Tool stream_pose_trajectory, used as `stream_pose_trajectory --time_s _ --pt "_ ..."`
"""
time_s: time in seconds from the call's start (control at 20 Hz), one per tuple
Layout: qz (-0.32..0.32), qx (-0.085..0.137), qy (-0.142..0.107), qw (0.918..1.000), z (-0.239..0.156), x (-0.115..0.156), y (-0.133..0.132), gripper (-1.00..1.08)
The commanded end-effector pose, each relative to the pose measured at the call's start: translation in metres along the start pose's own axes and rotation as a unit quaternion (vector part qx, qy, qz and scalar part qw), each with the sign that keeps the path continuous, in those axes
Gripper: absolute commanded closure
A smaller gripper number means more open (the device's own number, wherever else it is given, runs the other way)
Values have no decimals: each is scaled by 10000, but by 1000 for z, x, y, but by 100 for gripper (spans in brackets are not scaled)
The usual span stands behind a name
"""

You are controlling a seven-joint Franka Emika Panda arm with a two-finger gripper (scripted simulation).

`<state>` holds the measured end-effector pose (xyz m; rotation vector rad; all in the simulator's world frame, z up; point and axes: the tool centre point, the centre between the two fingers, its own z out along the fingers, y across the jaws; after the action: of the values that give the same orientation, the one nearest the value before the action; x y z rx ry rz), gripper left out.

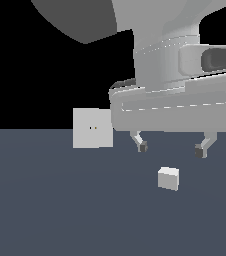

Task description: Plug the charger into the wall socket.

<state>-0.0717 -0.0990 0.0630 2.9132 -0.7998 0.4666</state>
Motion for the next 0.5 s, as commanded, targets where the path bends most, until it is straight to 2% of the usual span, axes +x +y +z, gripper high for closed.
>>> stream_pose_trajectory --time_s 0.0,0.45 --pt "19 -2 13 10000 1 0 0 -92" --pt "17 3 3 10000 16 -6 1 -92"
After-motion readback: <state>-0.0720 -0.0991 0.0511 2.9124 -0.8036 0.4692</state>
